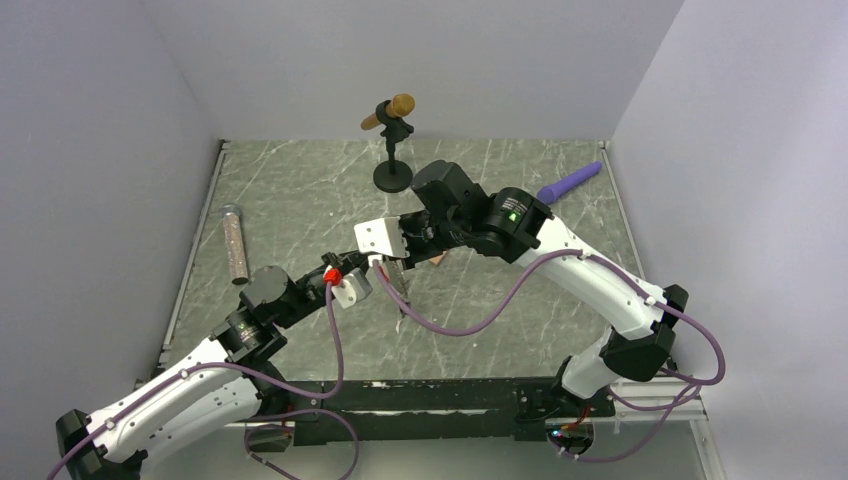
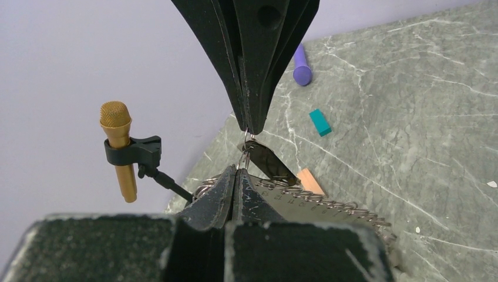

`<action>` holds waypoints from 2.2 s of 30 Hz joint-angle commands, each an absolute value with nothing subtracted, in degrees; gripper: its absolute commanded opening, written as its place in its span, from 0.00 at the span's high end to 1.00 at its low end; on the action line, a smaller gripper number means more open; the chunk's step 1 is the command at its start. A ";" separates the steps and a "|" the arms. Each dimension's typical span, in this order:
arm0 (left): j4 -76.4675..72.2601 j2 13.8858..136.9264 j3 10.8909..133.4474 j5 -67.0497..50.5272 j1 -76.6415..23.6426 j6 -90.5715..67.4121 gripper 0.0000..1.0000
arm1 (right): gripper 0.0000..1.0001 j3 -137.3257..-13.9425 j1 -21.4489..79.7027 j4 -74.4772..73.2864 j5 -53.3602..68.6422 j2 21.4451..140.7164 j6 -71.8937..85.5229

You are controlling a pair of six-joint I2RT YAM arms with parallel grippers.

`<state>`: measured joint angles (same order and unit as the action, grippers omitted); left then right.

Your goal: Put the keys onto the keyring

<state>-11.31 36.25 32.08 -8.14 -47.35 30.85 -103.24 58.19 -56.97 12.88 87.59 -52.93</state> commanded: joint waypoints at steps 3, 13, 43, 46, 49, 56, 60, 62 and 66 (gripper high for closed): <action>-13.89 36.02 32.82 -8.32 -47.51 31.68 1.00 | 1.00 -105.24 58.28 -56.78 11.66 86.75 -53.01; -14.06 35.99 32.81 -8.62 -47.52 31.31 1.00 | 1.00 -105.39 58.31 -56.78 12.11 87.14 -53.26; -15.28 36.10 32.59 -9.87 -47.53 29.41 1.00 | 1.00 -105.80 58.23 -57.19 14.46 87.80 -53.52; -15.50 36.10 32.57 -10.35 -47.56 29.01 1.00 | 1.00 -105.91 58.25 -57.13 14.57 87.93 -53.53; -15.86 36.11 32.46 -10.84 -47.51 28.54 1.00 | 1.00 -106.02 58.26 -57.04 14.67 88.06 -53.61; -15.93 36.19 32.50 -11.63 -47.54 28.00 1.00 | 1.00 -106.05 58.21 -56.93 14.77 88.15 -53.95; -15.51 36.49 32.97 -11.57 -47.38 27.14 1.00 | 1.00 -106.61 58.34 -57.29 15.34 88.33 -54.27; -15.46 36.68 33.18 -11.94 -47.22 26.56 1.00 | 1.00 -106.61 58.42 -57.24 15.36 88.33 -54.32; -15.04 37.19 33.79 -13.05 -46.94 25.58 1.00 | 1.00 -107.15 58.34 -57.47 15.89 88.57 -54.24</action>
